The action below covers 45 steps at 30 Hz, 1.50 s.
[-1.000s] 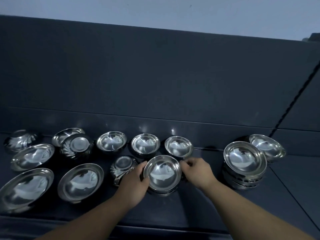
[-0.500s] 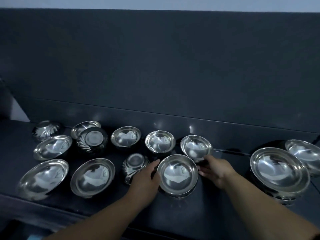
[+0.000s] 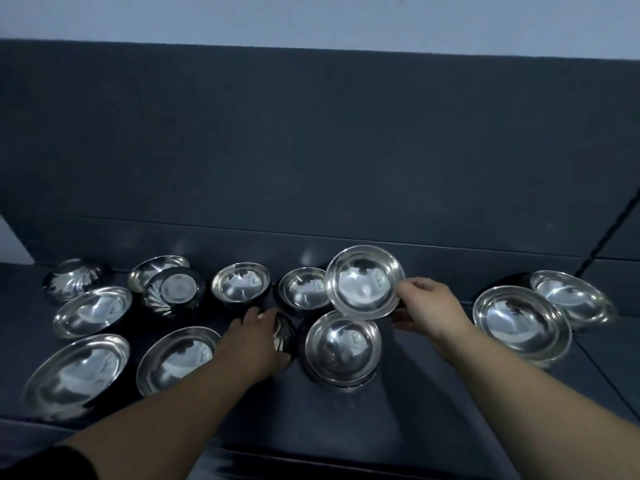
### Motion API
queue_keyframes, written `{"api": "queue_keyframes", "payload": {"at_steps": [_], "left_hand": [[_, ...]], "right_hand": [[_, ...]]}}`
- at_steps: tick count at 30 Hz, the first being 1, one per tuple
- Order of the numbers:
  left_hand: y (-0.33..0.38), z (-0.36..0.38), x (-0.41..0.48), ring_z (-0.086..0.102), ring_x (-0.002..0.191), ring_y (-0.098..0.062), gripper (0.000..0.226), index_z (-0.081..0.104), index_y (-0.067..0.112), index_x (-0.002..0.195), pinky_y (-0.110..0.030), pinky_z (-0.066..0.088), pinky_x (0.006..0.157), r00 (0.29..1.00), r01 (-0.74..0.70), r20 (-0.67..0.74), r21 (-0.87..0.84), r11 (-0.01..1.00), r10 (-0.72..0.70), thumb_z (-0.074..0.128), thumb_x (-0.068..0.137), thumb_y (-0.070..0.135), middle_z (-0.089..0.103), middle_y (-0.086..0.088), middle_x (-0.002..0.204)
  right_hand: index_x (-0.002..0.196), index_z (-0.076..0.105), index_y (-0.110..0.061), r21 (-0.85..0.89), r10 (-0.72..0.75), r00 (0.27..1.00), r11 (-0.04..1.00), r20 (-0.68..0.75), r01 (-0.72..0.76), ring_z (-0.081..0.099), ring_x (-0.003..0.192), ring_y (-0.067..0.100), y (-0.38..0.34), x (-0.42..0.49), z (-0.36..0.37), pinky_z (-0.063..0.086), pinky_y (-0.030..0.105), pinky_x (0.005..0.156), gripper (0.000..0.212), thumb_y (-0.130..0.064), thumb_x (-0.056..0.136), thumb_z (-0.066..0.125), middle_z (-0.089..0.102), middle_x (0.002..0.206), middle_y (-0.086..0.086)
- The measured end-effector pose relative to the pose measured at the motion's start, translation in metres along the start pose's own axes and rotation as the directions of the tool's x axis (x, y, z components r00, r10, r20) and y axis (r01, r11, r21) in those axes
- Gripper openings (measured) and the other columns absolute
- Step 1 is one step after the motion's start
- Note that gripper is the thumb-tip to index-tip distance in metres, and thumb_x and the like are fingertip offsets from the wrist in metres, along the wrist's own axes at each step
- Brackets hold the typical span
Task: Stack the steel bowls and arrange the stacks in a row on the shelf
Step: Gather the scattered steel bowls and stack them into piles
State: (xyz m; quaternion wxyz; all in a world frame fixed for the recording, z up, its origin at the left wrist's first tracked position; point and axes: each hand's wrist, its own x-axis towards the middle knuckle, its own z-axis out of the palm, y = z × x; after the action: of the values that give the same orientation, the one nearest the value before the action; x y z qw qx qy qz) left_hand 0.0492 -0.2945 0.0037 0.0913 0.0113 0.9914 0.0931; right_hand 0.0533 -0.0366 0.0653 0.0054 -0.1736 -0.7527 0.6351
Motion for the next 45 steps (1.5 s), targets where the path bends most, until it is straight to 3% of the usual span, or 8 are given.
{"api": "queue_keyframes", "payload": {"at_steps": [6,12,19,24,32,37,41,45], "left_hand": [[-0.001,-0.003,0.004,0.032,0.13,-0.032,0.108,0.016,0.03,0.149,-0.039,0.033,0.108,0.995,-0.056,0.081,0.046,0.997,0.052,0.071,0.063,0.065,0.027,-0.006,0.149],[-0.008,0.006,0.008,0.034,0.135,-0.036,0.118,0.011,0.033,0.15,-0.042,0.035,0.11,0.984,-0.092,0.141,-0.118,0.989,0.108,0.077,0.055,0.059,0.016,-0.009,0.154],[-0.011,0.006,0.009,0.041,0.127,-0.033,0.113,0.019,0.032,0.148,-0.041,0.039,0.106,0.988,-0.14,0.044,-0.161,0.977,0.148,0.079,0.054,0.054,0.027,-0.008,0.146],[-0.013,-0.008,0.01,0.037,0.129,-0.033,0.11,0.021,0.033,0.147,-0.041,0.039,0.106,0.989,-0.146,-0.029,-0.125,0.981,0.143,0.08,0.056,0.051,0.026,-0.008,0.148],[-0.021,-0.048,0.001,0.038,0.132,-0.024,0.108,0.027,0.038,0.143,-0.034,0.039,0.106,0.979,-0.14,-0.184,-0.335,0.932,0.081,0.082,0.051,0.047,0.029,-0.003,0.149],[-0.006,-0.072,-0.019,0.051,0.115,-0.012,0.094,0.037,0.037,0.136,-0.025,0.043,0.095,0.975,-0.206,-0.204,-0.662,0.721,0.091,0.087,0.057,0.043,0.048,0.007,0.127],[0.019,-0.078,-0.037,0.069,0.093,-0.012,0.062,0.048,0.018,0.126,-0.024,0.053,0.072,0.965,-0.04,0.041,-0.954,0.298,0.261,0.078,0.072,0.029,0.069,0.004,0.108],[0.033,-0.069,-0.042,0.067,0.106,-0.023,0.055,0.056,0.015,0.125,-0.043,0.05,0.096,0.9,0.1,0.143,-0.987,0.126,0.411,0.066,0.077,0.04,0.071,-0.009,0.113]], "right_hand": [[0.078,0.071,-0.013,-0.258,-0.03,1.0,0.966,-0.006,0.027,0.071,0.058,0.021,0.004,-0.023,0.014,0.062,0.039,0.065,0.016,-0.028,0.08,0.066,0.073,0.066,0.005],[0.07,0.07,-0.014,-0.414,-0.001,0.999,0.91,-0.048,-0.02,0.073,0.061,0.019,0.023,-0.026,0.021,0.062,0.04,0.071,0.021,-0.034,0.075,0.066,0.073,0.067,0.005],[0.11,0.066,-0.025,-0.451,0.033,0.997,0.89,-0.075,-0.063,0.07,0.096,0.021,0.038,-0.027,0.021,0.058,0.044,0.087,0.05,-0.057,0.072,0.063,0.072,0.104,-0.004],[0.107,0.068,-0.023,-0.417,0.03,0.995,0.906,-0.1,-0.069,0.069,0.096,0.02,0.036,-0.028,0.023,0.058,0.044,0.086,0.051,-0.061,0.073,0.063,0.071,0.101,-0.004],[0.128,0.059,-0.023,-0.565,-0.228,0.972,0.81,-0.06,0.155,0.055,0.121,0.016,0.019,-0.035,0.028,0.042,0.027,0.1,0.051,-0.052,0.086,0.061,0.06,0.131,-0.002],[0.13,0.057,-0.029,-0.509,-0.464,0.884,0.747,0.059,0.427,0.051,0.119,0.004,0.003,-0.04,0.037,0.036,0.014,0.099,0.053,-0.034,0.081,0.075,0.055,0.131,-0.01],[0.131,0.055,-0.038,-0.345,-0.561,0.811,0.737,0.166,0.581,0.049,0.119,-0.008,-0.007,-0.038,0.037,0.035,0.01,0.106,0.061,-0.022,0.077,0.08,0.056,0.129,-0.018],[0.118,0.068,-0.034,-0.249,-0.534,0.832,0.794,0.152,0.555,0.066,0.101,-0.003,-0.014,-0.033,0.035,0.051,0.022,0.097,0.038,-0.017,0.084,0.074,0.072,0.108,-0.013]]}}
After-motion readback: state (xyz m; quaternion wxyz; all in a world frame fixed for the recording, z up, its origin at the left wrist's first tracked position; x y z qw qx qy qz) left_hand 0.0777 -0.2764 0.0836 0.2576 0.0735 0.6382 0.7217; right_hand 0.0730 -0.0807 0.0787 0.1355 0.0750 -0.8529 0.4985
